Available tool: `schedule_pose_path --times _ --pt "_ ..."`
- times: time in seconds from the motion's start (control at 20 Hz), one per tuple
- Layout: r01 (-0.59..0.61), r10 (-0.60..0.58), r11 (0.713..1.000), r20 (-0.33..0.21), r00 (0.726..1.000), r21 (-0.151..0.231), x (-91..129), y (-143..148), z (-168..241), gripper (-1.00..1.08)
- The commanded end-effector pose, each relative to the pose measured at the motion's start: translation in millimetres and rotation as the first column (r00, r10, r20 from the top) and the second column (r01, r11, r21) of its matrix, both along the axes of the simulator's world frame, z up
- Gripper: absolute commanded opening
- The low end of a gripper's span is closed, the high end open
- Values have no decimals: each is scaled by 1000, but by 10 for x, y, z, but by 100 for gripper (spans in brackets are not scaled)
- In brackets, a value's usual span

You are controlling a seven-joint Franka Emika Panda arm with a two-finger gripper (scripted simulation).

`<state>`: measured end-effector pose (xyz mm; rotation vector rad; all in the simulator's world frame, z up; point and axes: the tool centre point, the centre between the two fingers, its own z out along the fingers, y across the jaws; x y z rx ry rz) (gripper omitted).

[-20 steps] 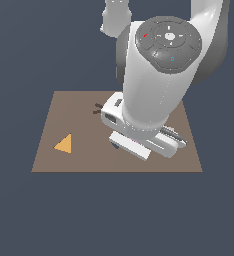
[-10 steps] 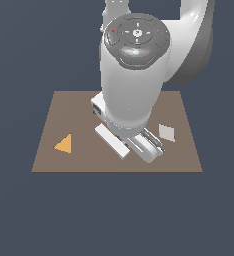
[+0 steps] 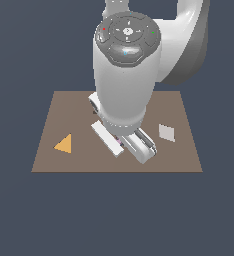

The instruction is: Insert a designated object into the corresponding slot on a board.

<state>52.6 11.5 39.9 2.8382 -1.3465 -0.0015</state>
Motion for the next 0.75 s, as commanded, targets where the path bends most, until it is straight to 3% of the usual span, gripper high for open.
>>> schedule_pose_path --times 0.0,0.2,0.25,0.7 --pt "1 -1 1000 0 1000 0 0 2 -20 -100" --pt "4 -4 1000 1 1000 0 -2 5 -98 -100" --pt "4 -4 1000 1 1000 0 -2 5 -98 100" --pt "4 -4 1000 1 1000 0 -2 5 -98 100"
